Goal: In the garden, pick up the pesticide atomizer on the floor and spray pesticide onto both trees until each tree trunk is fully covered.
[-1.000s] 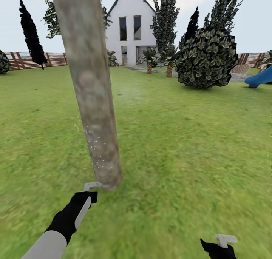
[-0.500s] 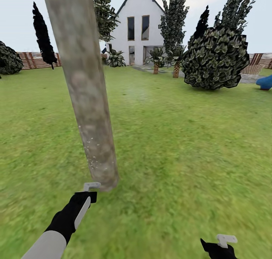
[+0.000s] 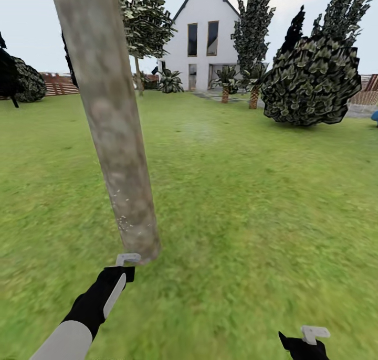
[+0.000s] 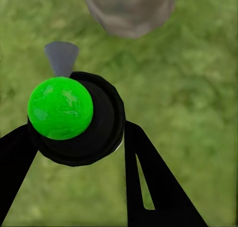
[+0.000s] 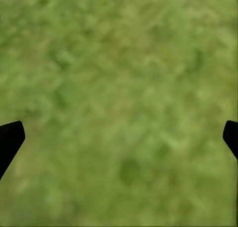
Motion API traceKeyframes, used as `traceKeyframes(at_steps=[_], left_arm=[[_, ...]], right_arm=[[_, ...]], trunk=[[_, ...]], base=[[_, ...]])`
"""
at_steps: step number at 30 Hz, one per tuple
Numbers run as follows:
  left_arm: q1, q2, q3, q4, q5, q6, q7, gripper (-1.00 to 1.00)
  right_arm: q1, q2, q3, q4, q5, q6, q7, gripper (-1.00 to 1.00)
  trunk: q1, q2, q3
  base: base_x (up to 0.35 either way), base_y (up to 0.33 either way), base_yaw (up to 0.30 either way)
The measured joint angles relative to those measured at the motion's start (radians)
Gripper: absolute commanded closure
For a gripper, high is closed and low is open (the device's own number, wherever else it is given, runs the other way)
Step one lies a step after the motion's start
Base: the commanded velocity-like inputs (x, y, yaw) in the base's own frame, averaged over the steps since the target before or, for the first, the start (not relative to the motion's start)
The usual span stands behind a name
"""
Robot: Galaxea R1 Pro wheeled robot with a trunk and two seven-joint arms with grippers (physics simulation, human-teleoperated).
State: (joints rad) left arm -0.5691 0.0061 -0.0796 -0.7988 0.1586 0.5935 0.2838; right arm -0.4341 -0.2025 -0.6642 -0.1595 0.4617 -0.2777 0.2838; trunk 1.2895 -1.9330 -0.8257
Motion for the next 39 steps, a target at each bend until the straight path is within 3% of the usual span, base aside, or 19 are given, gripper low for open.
traceKeyframes(at_steps=[10,14,33,39], left_arm=[[0.0,0.001,0.0,0.002,0.0,0.0,0.0,1.0],[0.0,0.0,0.001,0.045,0.007,-0.002,-0.002,1.0],[0.0,0.0,0.003,0.047,0.003,-0.001,-0.001,1.0],[0.0,-0.001,0.001,0.047,-0.001,-0.002,-0.001,1.0]], right_arm=[[0.001,0.0,0.0,0.0,0.0,0.0,0.0,-1.0],[0.002,0.0,0.0,-0.001,-0.001,0.0,0.001,-1.0],[0.002,0.0,0.0,0.0,0.0,0.0,0.001,-1.0],[0.002,0.0,0.0,0.0,0.0,0.0,0.001,-1.0]], trunk=[[0.0,0.0,0.0],[0.0,0.0,0.0],[0.0,0.0,0.0],[0.0,0.0,0.0]], base=[[0.198,-0.234,0.047],[0.223,-0.207,0.041],[0.09,-0.263,0.272],[0.149,-0.265,0.055]])
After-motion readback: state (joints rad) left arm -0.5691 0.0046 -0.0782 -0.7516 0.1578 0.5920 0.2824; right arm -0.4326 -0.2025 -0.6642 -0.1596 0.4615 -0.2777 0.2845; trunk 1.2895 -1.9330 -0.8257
